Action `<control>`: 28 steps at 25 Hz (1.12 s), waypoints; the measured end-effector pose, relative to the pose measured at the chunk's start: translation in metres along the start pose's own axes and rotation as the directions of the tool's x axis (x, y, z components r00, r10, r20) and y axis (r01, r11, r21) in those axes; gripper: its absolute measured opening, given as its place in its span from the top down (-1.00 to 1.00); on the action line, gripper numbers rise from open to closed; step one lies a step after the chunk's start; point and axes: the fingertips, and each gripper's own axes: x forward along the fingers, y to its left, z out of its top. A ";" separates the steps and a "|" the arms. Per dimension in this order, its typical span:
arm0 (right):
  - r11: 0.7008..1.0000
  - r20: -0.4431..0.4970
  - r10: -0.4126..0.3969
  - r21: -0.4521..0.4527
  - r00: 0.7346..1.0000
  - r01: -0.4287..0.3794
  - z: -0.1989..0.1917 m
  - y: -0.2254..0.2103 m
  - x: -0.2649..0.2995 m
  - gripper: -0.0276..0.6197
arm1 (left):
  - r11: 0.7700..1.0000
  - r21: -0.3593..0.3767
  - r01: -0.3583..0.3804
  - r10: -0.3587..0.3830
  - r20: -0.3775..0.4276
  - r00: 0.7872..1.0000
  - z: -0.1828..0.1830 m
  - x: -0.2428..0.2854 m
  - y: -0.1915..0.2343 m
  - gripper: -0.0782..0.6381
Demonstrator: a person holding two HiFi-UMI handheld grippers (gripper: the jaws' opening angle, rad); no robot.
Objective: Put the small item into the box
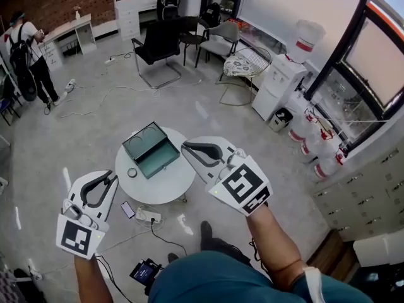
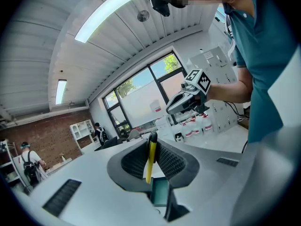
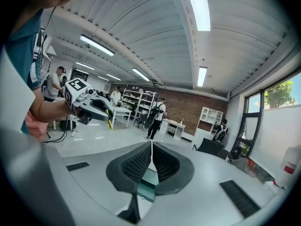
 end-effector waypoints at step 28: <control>0.975 0.054 0.214 0.053 0.975 -0.217 -0.095 -0.180 0.066 0.79 | 0.989 -0.072 -0.130 0.115 -0.182 0.977 -0.010 0.201 0.017 0.61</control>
